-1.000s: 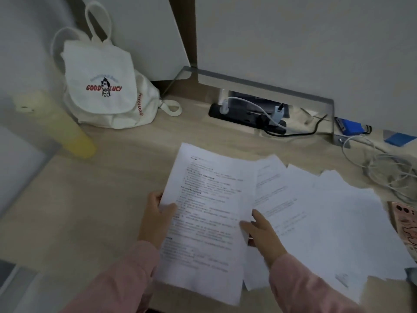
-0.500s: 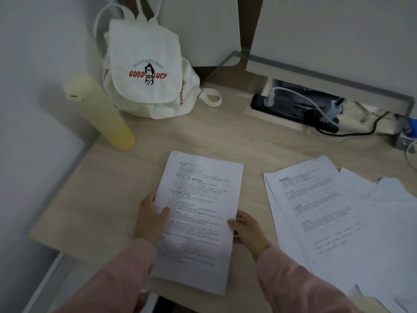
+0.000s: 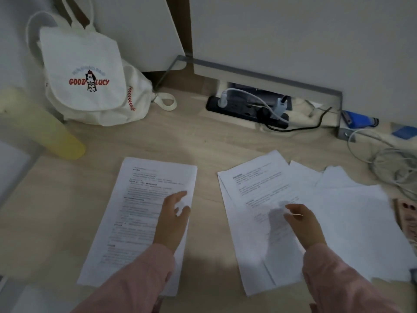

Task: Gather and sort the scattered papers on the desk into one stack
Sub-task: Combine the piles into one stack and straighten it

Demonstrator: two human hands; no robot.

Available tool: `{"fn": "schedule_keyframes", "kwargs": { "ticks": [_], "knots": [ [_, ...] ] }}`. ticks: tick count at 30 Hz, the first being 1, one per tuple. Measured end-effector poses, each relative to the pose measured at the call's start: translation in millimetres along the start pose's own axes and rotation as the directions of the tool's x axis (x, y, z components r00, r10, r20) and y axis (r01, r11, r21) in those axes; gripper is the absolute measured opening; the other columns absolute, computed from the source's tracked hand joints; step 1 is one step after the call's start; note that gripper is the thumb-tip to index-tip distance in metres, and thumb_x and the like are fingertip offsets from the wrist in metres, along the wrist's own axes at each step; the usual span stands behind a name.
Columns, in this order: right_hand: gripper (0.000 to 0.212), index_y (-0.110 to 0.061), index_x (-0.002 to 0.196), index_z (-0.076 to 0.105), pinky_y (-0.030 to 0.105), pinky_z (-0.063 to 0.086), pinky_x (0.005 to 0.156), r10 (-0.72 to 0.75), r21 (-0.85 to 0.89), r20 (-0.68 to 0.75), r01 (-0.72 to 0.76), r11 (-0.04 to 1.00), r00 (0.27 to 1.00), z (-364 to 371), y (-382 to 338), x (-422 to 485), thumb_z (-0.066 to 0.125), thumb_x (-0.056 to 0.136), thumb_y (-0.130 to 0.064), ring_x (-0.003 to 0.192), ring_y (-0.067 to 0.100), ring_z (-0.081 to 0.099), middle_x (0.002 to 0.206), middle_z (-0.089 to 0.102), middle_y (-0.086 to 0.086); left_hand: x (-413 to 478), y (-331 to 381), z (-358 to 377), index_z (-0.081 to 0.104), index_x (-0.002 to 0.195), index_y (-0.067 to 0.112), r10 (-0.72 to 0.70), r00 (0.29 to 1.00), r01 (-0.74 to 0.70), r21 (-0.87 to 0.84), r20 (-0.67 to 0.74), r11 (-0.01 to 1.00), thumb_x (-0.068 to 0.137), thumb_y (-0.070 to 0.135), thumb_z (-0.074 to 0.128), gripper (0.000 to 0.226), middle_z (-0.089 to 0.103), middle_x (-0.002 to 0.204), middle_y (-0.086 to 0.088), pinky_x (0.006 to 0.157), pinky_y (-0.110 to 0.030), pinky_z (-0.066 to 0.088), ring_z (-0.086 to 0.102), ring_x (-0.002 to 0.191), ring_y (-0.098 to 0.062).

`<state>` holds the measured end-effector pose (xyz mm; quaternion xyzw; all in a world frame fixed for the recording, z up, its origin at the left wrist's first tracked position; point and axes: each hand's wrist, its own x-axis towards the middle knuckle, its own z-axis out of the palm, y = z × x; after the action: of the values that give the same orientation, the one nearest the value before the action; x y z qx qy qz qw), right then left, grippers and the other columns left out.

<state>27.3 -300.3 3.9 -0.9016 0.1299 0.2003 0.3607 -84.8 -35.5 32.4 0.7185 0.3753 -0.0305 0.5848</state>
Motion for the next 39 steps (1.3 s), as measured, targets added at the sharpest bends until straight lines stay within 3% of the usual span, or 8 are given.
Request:
{"fn": "schedule_keyframes", "kwargs": {
  "ticks": [5, 9, 13, 21, 25, 30, 33, 39],
  "knots": [
    [0.058, -0.006, 0.128, 0.047, 0.042, 0.032, 0.104, 0.115, -0.222, -0.121, -0.140, 0.965, 0.986, -42.4, 35.2, 20.8, 0.070, 0.077, -0.018, 0.123, 0.040, 0.039, 0.132, 0.041, 0.026, -16.8, -10.4, 71.2, 0.050, 0.125, 0.017, -0.161, 0.978, 0.170, -0.063, 0.131, 0.983, 0.088, 0.006, 0.052, 0.039, 0.052, 0.116, 0.000, 0.093, -0.027, 0.038, 0.049, 0.106, -0.014],
    [0.074, -0.008, 0.135, 0.037, 0.042, 0.026, 0.107, 0.095, -0.296, -0.074, -0.113, 0.949, 0.993, -54.1, 52.5, 21.9, 0.074, 0.073, -0.023, 0.128, 0.037, 0.028, 0.137, 0.032, 0.021, -25.8, -17.9, 116.2, 0.050, 0.086, 0.016, -0.312, 0.948, 0.317, -0.117, 0.063, 0.941, 0.081, -0.001, 0.052, 0.018, 0.051, 0.087, -0.006, 0.068, -0.029, 0.041, 0.046, 0.070, -0.015],
    [0.078, -0.005, 0.132, 0.037, 0.041, 0.029, 0.104, 0.061, -0.379, -0.047, -0.074, 0.922, 0.997, -58.6, 64.0, 25.9, 0.077, 0.070, -0.029, 0.123, 0.039, 0.035, 0.131, 0.038, 0.022, -32.5, -10.0, 144.8, 0.043, 0.106, 0.010, -0.346, 0.938, 0.344, -0.098, -0.001, 0.934, 0.082, 0.003, 0.057, 0.029, 0.049, 0.082, -0.003, 0.054, -0.020, 0.035, 0.045, 0.064, -0.011],
    [0.071, -0.002, 0.132, 0.040, 0.039, 0.032, 0.103, 0.112, -0.446, 0.081, -0.064, 0.893, 0.990, -66.9, 72.0, 36.0, 0.067, 0.077, -0.039, 0.124, 0.036, 0.038, 0.133, 0.041, 0.020, -41.8, -13.6, 152.8, 0.057, 0.096, 0.013, -0.281, 0.960, 0.280, 0.079, 0.003, 0.957, 0.084, 0.015, 0.056, 0.012, 0.060, 0.095, -0.003, 0.068, -0.027, 0.047, 0.059, 0.082, -0.018],
    [0.044, 0.000, 0.125, 0.046, 0.039, 0.038, 0.095, 0.135, -0.179, 0.114, -0.113, 0.977, 0.984, -73.5, 73.6, 37.5, 0.057, 0.087, -0.019, 0.115, 0.039, 0.050, 0.126, 0.054, 0.023, -49.2, -11.8, 144.8, 0.053, 0.108, 0.013, -0.275, 0.961, 0.277, 0.046, -0.035, 0.960, 0.091, 0.022, 0.051, 0.020, 0.062, 0.110, -0.009, 0.089, -0.034, 0.046, 0.058, 0.097, -0.025],
    [0.035, 0.000, 0.124, 0.048, 0.039, 0.038, 0.092, 0.126, -0.100, 0.085, -0.117, 0.988, 0.988, -83.7, 81.3, 35.3, 0.049, 0.090, -0.009, 0.113, 0.041, 0.051, 0.124, 0.055, 0.026, -54.9, 12.9, 107.9, 0.051, 0.121, 0.005, -0.049, 0.942, 0.114, 0.176, -0.333, 0.978, 0.094, 0.021, 0.049, 0.032, 0.059, 0.123, -0.016, 0.097, -0.037, 0.041, 0.055, 0.112, -0.033],
    [0.035, -0.003, 0.125, 0.048, 0.039, 0.039, 0.093, 0.092, -0.047, 0.112, -0.088, 0.995, 0.989, -82.8, 80.1, 27.6, 0.044, 0.091, -0.004, 0.111, 0.039, 0.051, 0.123, 0.056, 0.024, -63.7, 39.3, 88.1, 0.056, 0.119, 0.010, 0.210, 0.887, -0.097, 0.278, -0.412, 0.956, 0.095, 0.018, 0.047, 0.027, 0.065, 0.112, -0.013, 0.081, -0.030, 0.043, 0.059, 0.096, -0.025],
    [0.073, -0.035, 0.143, 0.019, 0.038, 0.037, 0.093, -0.058, 0.140, 0.182, 0.032, 0.990, 0.982, -72.1, 67.3, 3.4, 0.044, 0.086, 0.004, 0.099, 0.029, 0.049, 0.108, 0.049, 0.008, -82.8, 70.8, 103.4, 0.066, 0.115, 0.016, 0.668, 0.731, -0.529, 0.504, -0.139, 0.683, 0.089, 0.022, 0.044, 0.034, 0.073, 0.096, -0.001, 0.075, -0.001, 0.040, 0.058, 0.092, -0.008]
  ]
}}
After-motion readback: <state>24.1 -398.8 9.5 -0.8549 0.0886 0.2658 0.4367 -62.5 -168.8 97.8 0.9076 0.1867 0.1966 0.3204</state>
